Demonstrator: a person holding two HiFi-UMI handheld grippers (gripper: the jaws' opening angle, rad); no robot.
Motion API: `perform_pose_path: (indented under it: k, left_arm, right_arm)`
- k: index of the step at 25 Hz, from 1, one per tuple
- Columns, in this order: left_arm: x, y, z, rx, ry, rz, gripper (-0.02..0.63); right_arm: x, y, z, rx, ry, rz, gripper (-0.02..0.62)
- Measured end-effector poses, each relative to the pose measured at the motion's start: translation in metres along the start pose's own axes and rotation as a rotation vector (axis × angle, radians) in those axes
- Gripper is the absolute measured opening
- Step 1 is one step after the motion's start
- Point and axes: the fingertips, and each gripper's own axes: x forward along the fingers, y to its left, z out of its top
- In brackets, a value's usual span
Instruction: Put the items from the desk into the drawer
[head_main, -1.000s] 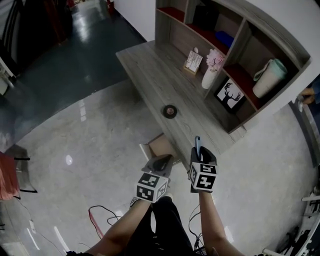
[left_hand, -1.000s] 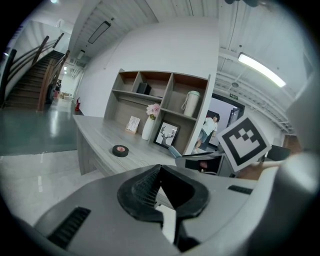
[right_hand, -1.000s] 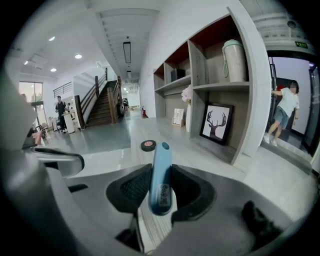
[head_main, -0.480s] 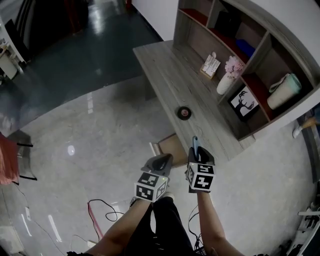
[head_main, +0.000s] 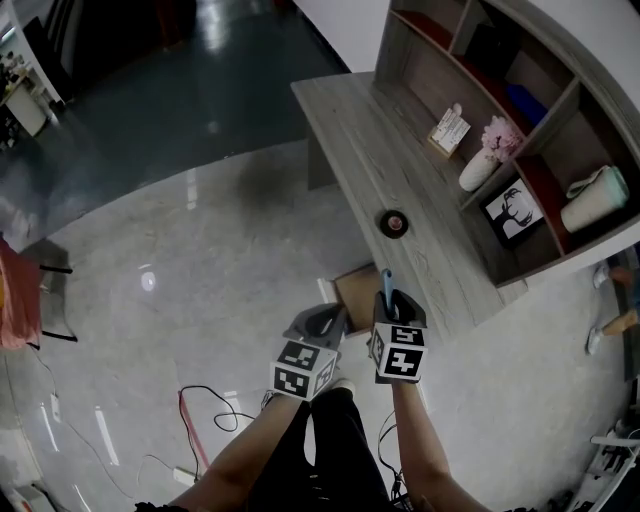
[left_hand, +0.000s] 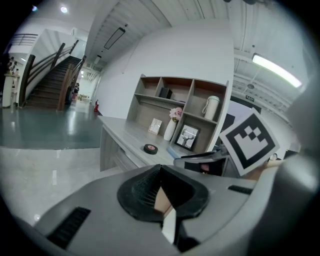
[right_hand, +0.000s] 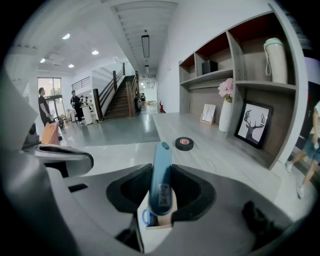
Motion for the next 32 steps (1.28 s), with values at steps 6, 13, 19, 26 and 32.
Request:
perform_pose_path:
  k: [6, 13, 19, 26, 32]
  left_arm:
    - [0.003, 0.019, -0.013, -0.017, 0.024, 0.014, 0.009]
    - [0.017, 0.043, -0.036, -0.031, 0.068, 0.021, 0.009]
    - [0.031, 0.056, -0.049, -0.046, 0.086, 0.012, 0.009]
    - [0.051, 0.067, -0.065, -0.068, 0.107, 0.002, 0.009]
    - [0.055, 0.075, -0.071, -0.079, 0.113, -0.001, 0.009]
  right_arm:
    - [0.02, 0.019, -0.014, -0.024, 0.036, 0.019, 0.13]
    - [0.048, 0.029, -0.042, -0.046, 0.094, 0.032, 0.13]
    - [0.069, 0.029, -0.061, -0.043, 0.139, 0.034, 0.13]
    - [0.088, 0.024, -0.079, -0.023, 0.172, 0.028, 0.13]
    - [0.099, 0.025, -0.086, -0.031, 0.185, 0.027, 0.132]
